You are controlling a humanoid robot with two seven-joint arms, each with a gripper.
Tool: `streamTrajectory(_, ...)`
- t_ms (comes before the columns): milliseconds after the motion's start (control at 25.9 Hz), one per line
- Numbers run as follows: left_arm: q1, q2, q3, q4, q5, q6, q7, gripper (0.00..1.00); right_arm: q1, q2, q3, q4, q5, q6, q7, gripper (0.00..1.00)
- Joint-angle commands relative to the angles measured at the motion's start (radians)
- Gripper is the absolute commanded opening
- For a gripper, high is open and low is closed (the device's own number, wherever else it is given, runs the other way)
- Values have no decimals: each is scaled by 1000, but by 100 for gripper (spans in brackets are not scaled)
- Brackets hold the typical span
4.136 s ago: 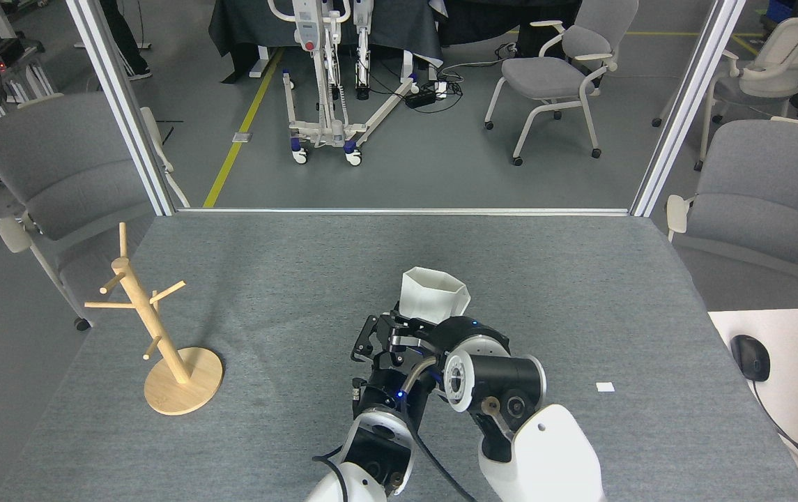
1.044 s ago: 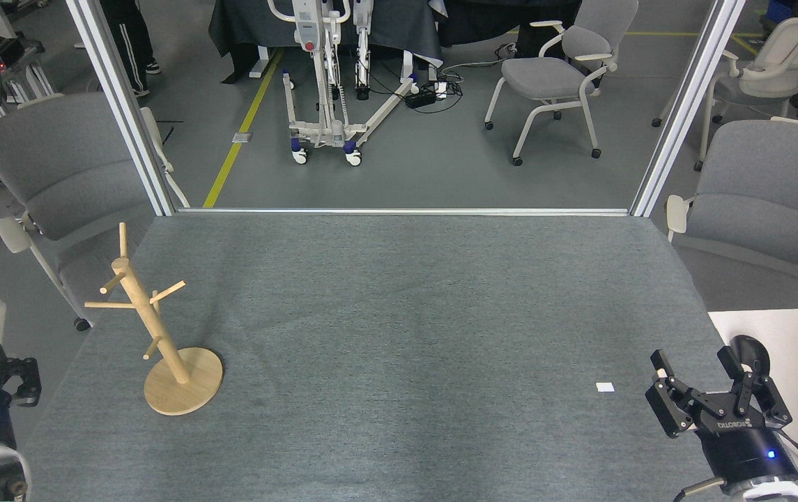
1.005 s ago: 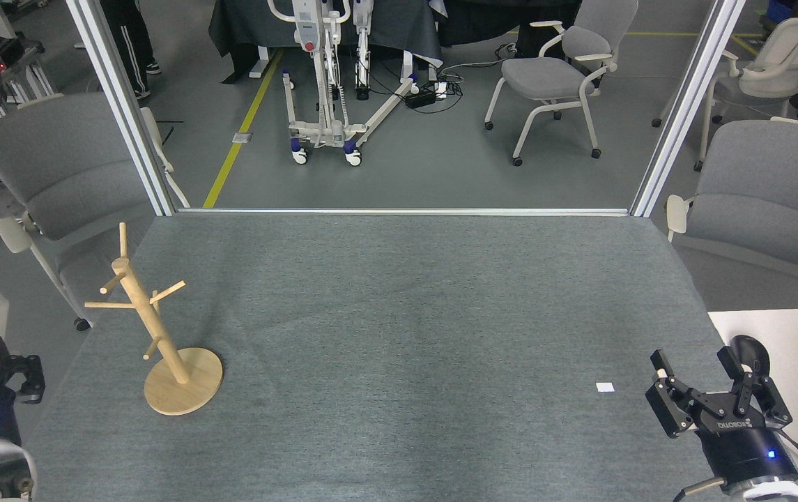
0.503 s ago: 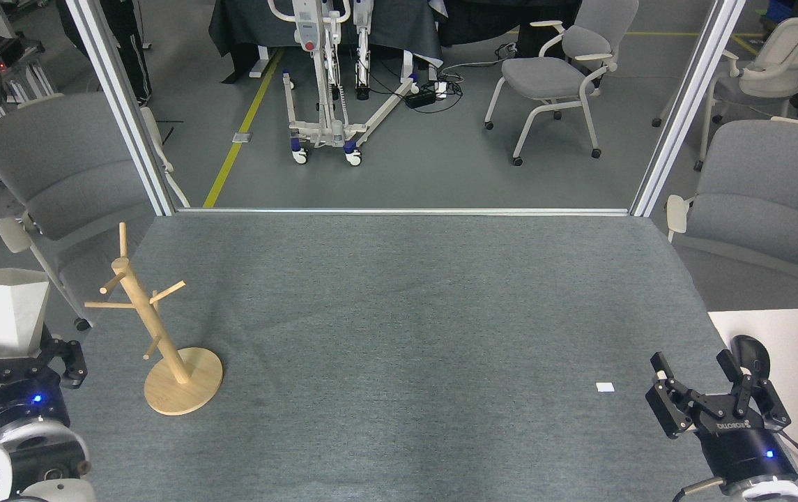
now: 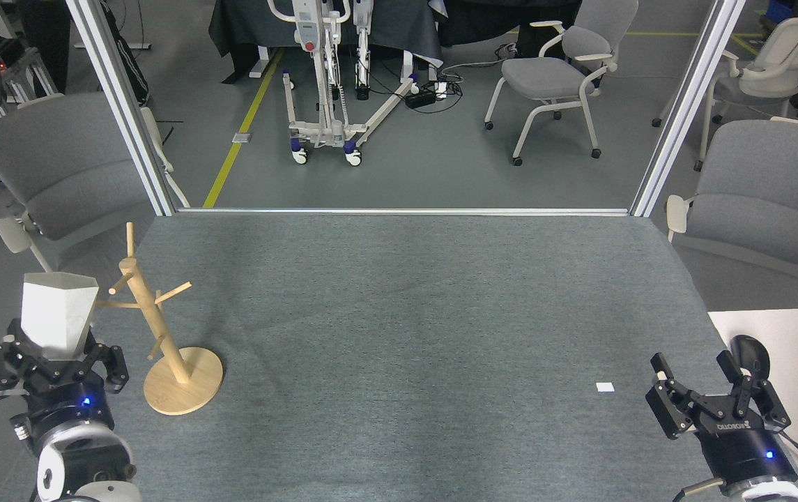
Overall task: Hang cup on storage rack
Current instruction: 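Carry the cup with the left gripper to the wooden mug tree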
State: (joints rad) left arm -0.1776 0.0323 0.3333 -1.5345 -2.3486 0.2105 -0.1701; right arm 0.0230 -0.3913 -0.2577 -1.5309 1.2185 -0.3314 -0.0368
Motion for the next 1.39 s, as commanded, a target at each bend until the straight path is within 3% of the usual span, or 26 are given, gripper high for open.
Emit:
streamTrajectory(0, 0, -22, -4, 2, -29, 0, 0, 0, 3, 0, 0, 0, -1, -1, 0, 99)
streamTrajectory(657, 41, -34, -43, 33, -32, 9, 1, 0, -2, -1, 0, 0, 1, 0, 0, 99)
streamTrajectory(696, 47, -35, -46, 31, -31, 10, 1, 4, -2, -1, 0, 0, 1, 0, 0, 99)
streamTrajectory(734, 52, -43, -46, 30, -32, 18, 3, 20, -2, -1, 0, 0, 1, 0, 0, 99)
streamTrajectory(889, 46, -54, -46, 27, -31, 83, 8, 98, -3, -1, 0, 0, 1, 2, 0, 99)
streamTrajectory(1353, 43, -81, -62, 62, -14, 75, 11, 99, -6, -1, -2, 8, -1, 2, 0, 99)
